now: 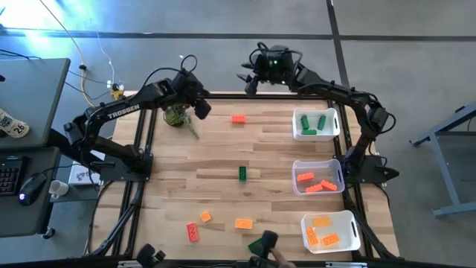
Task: Sort & place blocks by color
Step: Put the orange game piece into the transparent bin
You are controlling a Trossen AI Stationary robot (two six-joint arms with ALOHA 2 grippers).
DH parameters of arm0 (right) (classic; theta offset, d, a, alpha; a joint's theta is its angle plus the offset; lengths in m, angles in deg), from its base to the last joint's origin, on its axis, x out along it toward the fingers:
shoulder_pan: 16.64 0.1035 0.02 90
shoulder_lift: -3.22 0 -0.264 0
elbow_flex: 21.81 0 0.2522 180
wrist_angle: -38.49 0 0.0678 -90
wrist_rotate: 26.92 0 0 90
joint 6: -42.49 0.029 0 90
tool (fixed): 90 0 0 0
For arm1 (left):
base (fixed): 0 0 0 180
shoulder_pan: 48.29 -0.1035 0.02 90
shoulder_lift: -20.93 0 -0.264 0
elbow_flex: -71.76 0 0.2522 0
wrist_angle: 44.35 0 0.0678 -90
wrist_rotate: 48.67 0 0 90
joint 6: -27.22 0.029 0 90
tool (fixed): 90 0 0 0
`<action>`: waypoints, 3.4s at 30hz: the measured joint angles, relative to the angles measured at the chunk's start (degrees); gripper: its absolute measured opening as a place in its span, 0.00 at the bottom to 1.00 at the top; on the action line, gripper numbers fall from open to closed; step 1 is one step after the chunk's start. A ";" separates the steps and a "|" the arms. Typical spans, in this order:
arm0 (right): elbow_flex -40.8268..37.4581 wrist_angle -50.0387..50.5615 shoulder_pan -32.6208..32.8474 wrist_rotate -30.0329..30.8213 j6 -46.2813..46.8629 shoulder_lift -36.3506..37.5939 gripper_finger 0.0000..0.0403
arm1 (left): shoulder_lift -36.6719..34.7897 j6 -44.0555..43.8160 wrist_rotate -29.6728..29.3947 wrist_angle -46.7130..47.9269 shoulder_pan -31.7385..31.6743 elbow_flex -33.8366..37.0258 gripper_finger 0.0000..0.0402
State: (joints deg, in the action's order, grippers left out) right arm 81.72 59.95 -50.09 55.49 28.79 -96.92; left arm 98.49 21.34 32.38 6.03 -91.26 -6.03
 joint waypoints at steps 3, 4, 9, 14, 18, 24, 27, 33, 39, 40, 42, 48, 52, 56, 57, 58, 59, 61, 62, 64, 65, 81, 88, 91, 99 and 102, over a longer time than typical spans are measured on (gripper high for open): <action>0.09 -1.20 -0.42 -2.08 -0.36 -0.77 0.50 | 0.00 0.01 0.00 -0.02 -0.54 0.00 0.53; 0.11 -1.49 -0.44 -2.63 -0.34 -1.30 0.50 | 0.00 -0.01 0.00 -0.02 -0.69 0.00 0.53; 1.55 0.01 -0.44 -3.20 -1.66 -4.25 0.50 | 0.00 0.00 -0.04 -0.07 -1.01 -0.02 0.53; 5.34 6.08 -0.44 -3.54 -1.83 -8.01 0.50 | 0.00 0.01 -0.09 -0.24 -0.99 -0.02 0.53; 9.80 12.11 -0.44 -4.50 -1.83 -11.54 0.50 | 0.00 -0.02 -0.13 -0.24 -0.99 -0.02 0.53; 15.11 21.29 -0.12 -6.03 -2.73 -16.73 0.50 | 0.00 0.01 -0.13 -0.22 -0.99 -0.02 0.53; 16.42 23.87 0.04 -5.94 -3.27 -18.62 0.50 | 0.00 0.01 -0.15 -0.20 -0.99 -0.02 0.53; 16.69 26.65 1.11 -5.69 -3.74 -22.71 0.50 | 0.00 0.01 -0.17 -0.21 -0.99 -0.02 0.53; 16.70 29.80 2.92 -5.41 -5.05 -26.74 0.50 | 0.00 0.02 -0.20 -0.20 -0.99 -0.02 0.53; 16.70 30.12 3.21 -4.90 -5.16 -27.18 0.50 | 0.00 0.02 -0.19 -0.19 -0.99 -0.02 0.53; 16.70 31.08 3.75 -3.39 -6.33 -28.07 0.50 | 0.00 0.04 -0.20 -0.17 -0.99 -0.02 0.53; 16.70 32.16 4.65 -1.19 -8.85 -29.84 0.50 | 0.00 0.04 -0.20 -0.17 -0.99 -0.02 0.53; 16.70 32.70 4.85 -1.19 -7.94 -31.09 0.50 | 0.00 0.04 -0.18 -0.17 -0.99 -0.02 0.53; 16.68 33.44 5.34 0.93 -7.88 -32.06 0.50 | 0.00 0.09 -0.20 -0.17 -0.99 -0.02 0.53; 16.67 33.88 5.49 2.00 -7.85 -32.32 0.50 | 0.00 0.43 -0.18 -0.16 -0.99 -0.02 0.53; 16.65 33.96 5.72 3.09 -7.93 -32.68 0.50 | 0.00 0.66 -0.19 -0.16 -0.99 -0.02 0.53; 16.65 33.50 5.84 3.48 -8.22 -33.00 0.50 | 0.00 0.94 -0.22 -0.15 -0.99 -0.02 0.53; 16.65 33.85 6.13 3.90 -8.19 -33.62 0.49 | 0.00 0.98 -0.22 -0.15 -0.97 -0.02 0.53; 16.65 33.78 6.22 4.39 -7.88 -33.86 0.49 | 0.00 0.98 -0.20 -0.15 -0.99 -0.02 0.53; 16.70 33.87 6.37 5.77 -7.32 -33.98 0.49 | 0.00 1.01 -0.16 0.05 -0.98 -0.02 0.53; 16.70 33.97 6.50 6.16 -7.01 -34.01 0.48 | 0.00 1.09 -0.08 0.06 -0.99 -0.02 0.53; 22.91 43.01 6.22 11.01 -4.08 -34.34 0.27 | 0.00 2.32 1.34 0.09 -0.97 -0.02 0.53; 28.72 53.78 6.38 7.94 7.60 -34.34 0.27 | 0.00 3.09 1.40 2.43 -0.97 -0.02 0.53; 30.97 59.00 7.44 6.86 11.04 -34.32 0.27 | 0.00 3.09 1.39 4.20 -0.97 -0.02 0.53; 35.60 67.15 12.23 9.32 12.92 -34.23 0.27 | 0.00 3.03 1.38 8.00 -0.97 -0.02 0.53; 36.09 68.31 13.99 9.51 15.51 -34.23 0.27 | 0.00 3.04 1.36 9.62 -0.97 -0.02 0.53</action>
State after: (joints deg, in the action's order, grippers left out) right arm 117.82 128.25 -36.10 65.00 44.30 -131.15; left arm 98.49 24.38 33.74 15.65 -92.23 -6.05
